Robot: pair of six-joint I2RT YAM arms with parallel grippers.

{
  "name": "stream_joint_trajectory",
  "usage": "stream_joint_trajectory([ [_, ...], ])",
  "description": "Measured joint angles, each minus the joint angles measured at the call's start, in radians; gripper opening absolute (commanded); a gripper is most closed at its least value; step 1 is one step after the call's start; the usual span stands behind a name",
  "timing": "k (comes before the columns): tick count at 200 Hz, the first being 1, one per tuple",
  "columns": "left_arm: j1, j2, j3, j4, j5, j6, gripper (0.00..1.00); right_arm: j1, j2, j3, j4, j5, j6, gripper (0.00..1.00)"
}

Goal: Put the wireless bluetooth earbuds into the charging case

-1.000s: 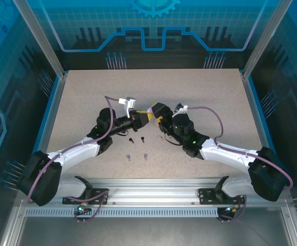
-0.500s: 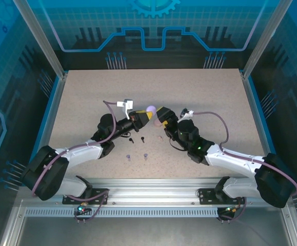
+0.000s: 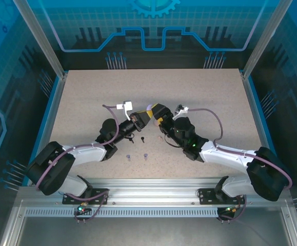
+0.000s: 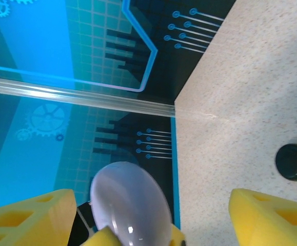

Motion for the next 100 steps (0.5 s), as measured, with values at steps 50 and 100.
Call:
stream_joint_trajectory([
  [50,0.000,-0.006,0.000,-0.009,-0.006,-0.047,0.00,-0.053,0.000,-0.001,0.098,-0.105,-0.068,0.71],
  [100,0.000,-0.012,0.000,-0.021,-0.006,-0.145,0.00,-0.152,0.017,0.005,0.175,-0.309,-0.148,0.66],
])
